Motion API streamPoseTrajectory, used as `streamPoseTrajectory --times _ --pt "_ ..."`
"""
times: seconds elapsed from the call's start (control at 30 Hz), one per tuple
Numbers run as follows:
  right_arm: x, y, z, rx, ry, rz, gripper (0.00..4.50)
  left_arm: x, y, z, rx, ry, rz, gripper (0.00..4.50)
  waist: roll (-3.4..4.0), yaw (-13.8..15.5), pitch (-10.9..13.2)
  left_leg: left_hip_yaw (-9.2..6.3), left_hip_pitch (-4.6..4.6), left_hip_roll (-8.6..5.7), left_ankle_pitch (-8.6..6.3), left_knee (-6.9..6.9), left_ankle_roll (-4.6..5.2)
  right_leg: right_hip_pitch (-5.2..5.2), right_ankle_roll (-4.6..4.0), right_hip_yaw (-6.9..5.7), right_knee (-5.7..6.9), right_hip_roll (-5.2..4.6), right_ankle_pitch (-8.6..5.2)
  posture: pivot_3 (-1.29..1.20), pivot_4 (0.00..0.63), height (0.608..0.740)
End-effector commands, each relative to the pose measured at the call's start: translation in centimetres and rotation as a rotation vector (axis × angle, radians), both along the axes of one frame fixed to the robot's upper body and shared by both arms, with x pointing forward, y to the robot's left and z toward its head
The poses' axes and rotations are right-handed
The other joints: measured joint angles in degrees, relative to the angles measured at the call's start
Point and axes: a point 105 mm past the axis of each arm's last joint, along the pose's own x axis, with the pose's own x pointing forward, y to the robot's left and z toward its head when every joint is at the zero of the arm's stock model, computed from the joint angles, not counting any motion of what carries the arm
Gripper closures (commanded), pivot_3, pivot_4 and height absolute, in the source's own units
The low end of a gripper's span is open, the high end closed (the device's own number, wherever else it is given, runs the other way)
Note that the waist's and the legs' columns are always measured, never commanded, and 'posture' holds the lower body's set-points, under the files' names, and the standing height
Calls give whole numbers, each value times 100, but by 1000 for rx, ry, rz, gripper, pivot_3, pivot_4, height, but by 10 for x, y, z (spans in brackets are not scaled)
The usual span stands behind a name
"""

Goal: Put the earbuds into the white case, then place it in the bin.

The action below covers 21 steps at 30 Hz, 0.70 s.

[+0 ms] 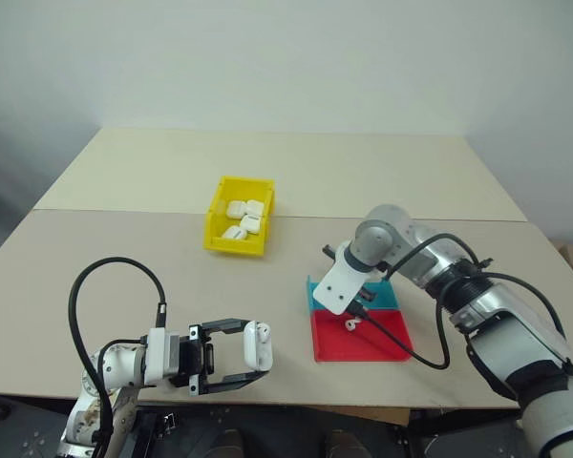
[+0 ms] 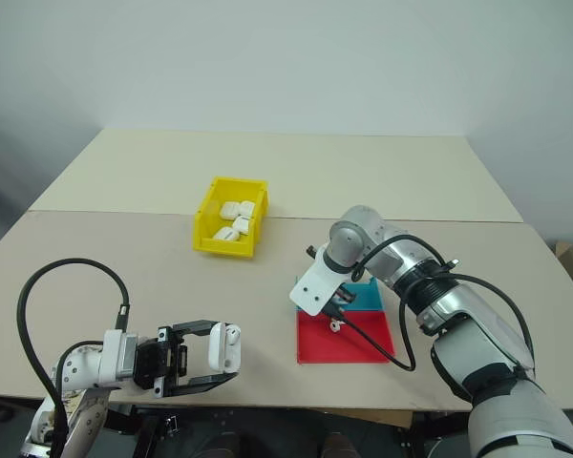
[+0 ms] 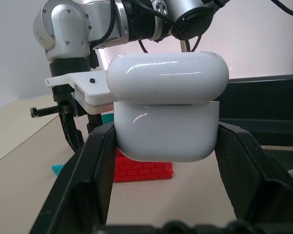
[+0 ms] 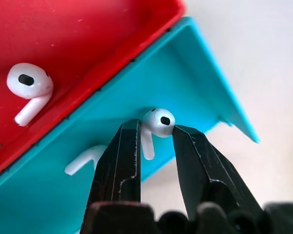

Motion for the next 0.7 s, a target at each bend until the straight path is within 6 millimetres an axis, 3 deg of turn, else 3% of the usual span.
streamPoseTrajectory --times 0.03,0.27,0.47,0.7 --pt "-3 -5 31 118 -27 -48 3260 1 0 10 -28 -38 -6 1735 0 12 0 0 0 0 0 0 0 0 0 0 0 0 0 0 150 740" --pt "-18 -15 65 420 32 -236 3260 12 -4 25 -93 -32 -10 1735 0 23 0 0 0 0 0 1 0 4 0 0 -1 -1 0 0 150 740" --pt "-53 -25 120 900 185 -420 3260 22 -20 53 -223 2 -47 1735 -1 22 0 -5 -2 0 0 1 0 5 1 -1 -2 1 0 0 150 740" --pt "-92 -44 154 1235 281 -559 3260 29 -33 60 -252 36 -121 1735 -1 18 0 -10 -4 -4 0 2 0 7 3 -2 -1 0 -1 0 150 740"
